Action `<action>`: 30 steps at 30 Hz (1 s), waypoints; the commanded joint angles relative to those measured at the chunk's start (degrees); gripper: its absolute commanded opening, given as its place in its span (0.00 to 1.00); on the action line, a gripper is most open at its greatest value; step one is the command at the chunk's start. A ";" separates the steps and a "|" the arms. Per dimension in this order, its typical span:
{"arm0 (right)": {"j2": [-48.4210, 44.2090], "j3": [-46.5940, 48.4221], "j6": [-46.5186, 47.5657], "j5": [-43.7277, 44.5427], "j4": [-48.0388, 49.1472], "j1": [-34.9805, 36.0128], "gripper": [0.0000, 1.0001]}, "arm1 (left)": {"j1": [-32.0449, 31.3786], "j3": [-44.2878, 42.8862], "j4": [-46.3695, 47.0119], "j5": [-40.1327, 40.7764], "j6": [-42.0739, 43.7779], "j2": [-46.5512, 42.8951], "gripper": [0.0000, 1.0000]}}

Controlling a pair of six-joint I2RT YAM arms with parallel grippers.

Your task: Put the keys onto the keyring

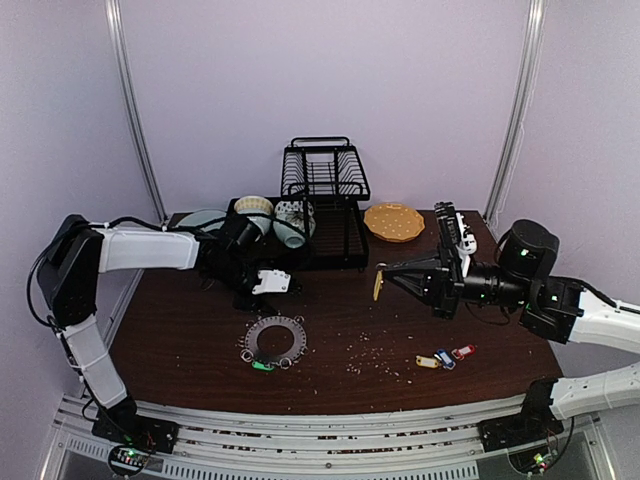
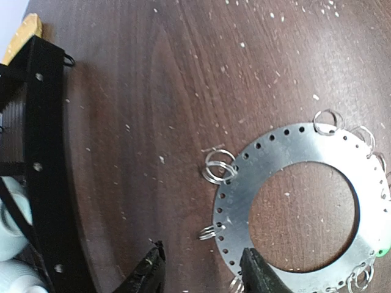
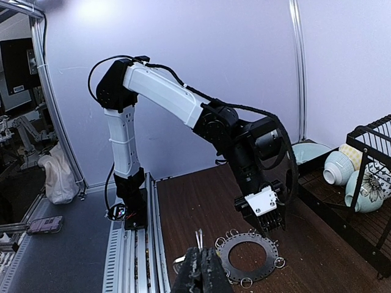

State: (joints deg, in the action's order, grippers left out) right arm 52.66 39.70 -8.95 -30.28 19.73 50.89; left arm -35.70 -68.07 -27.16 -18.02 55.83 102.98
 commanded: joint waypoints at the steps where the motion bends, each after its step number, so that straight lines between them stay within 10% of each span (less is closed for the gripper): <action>1: -0.72 -0.36 -0.27 -1.09 1.01 -0.45 0.00 | -0.29 -1.78 -0.91 -0.02 5.45 1.72 0.46; 15: -0.17 0.30 -0.06 -0.71 0.46 -0.60 0.00 | -0.56 -9.46 -8.25 1.50 10.16 10.93 0.44; 30: -0.70 0.03 -0.38 -0.36 0.66 -0.71 0.00 | -1.19 -9.86 -6.95 3.68 9.40 12.99 0.18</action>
State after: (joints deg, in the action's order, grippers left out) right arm 52.80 39.70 -9.19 -30.65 19.70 50.59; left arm -36.51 -76.95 -34.33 -16.05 65.01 114.89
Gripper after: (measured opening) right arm 0.006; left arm 0.224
